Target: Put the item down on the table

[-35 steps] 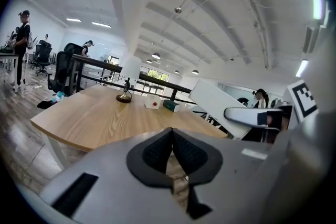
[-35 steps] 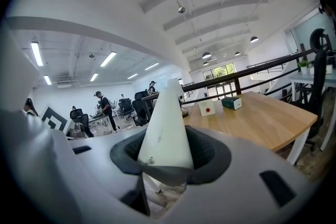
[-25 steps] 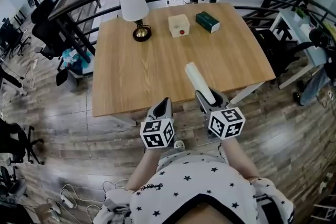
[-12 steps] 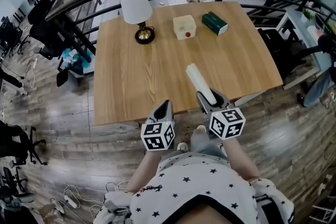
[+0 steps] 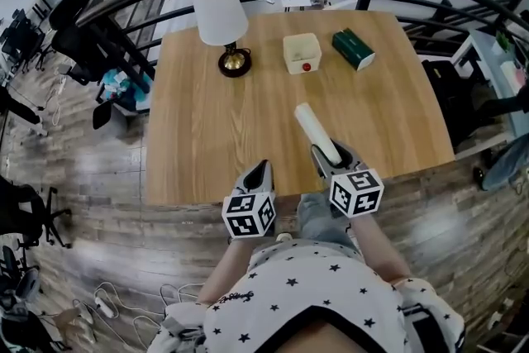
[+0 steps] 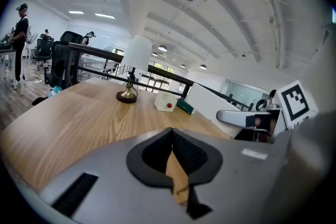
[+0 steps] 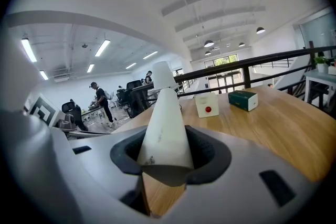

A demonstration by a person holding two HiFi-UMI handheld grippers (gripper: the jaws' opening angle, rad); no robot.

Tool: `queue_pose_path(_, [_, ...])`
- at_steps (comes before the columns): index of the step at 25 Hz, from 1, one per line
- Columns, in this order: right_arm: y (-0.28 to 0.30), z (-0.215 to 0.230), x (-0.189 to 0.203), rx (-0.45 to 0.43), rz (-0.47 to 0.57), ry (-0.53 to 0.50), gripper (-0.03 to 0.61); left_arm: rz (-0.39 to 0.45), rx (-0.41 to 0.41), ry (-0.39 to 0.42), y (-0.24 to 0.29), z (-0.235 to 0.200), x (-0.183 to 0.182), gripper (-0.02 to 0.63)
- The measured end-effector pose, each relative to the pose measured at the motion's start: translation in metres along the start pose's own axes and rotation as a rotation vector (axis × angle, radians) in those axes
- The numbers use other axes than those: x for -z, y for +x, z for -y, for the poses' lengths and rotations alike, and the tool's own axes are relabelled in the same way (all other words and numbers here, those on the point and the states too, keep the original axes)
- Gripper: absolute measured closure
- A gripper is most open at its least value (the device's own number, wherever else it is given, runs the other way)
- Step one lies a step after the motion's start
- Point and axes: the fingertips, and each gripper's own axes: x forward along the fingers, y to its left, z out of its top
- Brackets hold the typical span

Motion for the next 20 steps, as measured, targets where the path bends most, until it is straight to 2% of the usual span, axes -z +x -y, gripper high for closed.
queue_pose_path(9, [0.057,0.041,0.013,-0.003,-0.084,-0.028,0.422,-0.012,-0.041,-0.027,0.042,-0.014,-0.008,0.601])
queue_pose_path(20, [0.108,0.083,0.056,0.019,-0.221,-0.070,0.422,-0.061,-0.073,-0.045,0.075,-0.024,0.001,0.601])
